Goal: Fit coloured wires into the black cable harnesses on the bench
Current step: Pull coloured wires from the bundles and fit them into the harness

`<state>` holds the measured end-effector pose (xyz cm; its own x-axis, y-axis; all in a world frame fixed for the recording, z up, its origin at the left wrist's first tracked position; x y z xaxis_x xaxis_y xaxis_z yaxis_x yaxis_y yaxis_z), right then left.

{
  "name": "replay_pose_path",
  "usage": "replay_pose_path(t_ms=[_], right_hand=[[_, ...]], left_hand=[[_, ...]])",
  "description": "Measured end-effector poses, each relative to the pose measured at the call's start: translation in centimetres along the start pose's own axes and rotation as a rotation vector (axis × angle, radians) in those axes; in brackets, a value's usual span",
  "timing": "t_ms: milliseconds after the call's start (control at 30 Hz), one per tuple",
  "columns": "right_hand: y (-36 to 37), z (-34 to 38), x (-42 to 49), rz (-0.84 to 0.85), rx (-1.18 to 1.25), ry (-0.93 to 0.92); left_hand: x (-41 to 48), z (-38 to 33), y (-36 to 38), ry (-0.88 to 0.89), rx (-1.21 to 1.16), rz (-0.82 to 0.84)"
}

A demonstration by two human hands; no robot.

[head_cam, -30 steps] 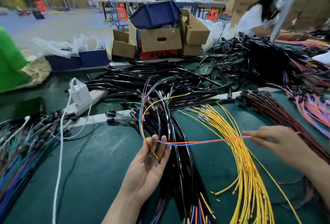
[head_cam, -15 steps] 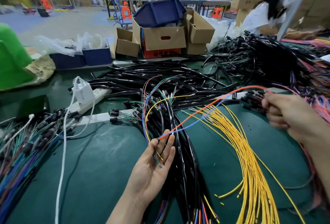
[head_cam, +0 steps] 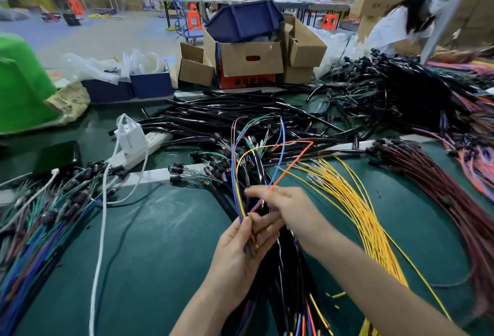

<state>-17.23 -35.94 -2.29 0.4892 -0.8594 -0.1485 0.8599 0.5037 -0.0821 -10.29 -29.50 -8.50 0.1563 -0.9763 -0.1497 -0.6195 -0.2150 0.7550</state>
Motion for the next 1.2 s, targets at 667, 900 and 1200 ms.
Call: replay_pose_path(t_ms=[667,900,1200], right_hand=[[1.2,-1.5,-1.8,0.047,0.057,-0.015],[1.4,-0.8,-1.5,0.169,0.017,-0.039],[-1.4,2.4,1.6,0.224,0.132,0.127]], left_hand=[[-0.2,0.1,0.0,-0.015,0.138,0.028],[-0.6,-0.5,0.5,0.002,0.226,0.114],[-3.4,-3.5,2.3,0.186,0.898,0.275]])
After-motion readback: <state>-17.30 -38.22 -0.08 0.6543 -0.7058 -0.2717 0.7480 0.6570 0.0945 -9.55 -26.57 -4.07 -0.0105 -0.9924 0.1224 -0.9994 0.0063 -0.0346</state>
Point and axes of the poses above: each hand's wrist, its own x-axis towards the middle knuckle, its own y-axis out of the palm, z = x × y, the point moved 6 cm from there along x, towards the middle knuckle
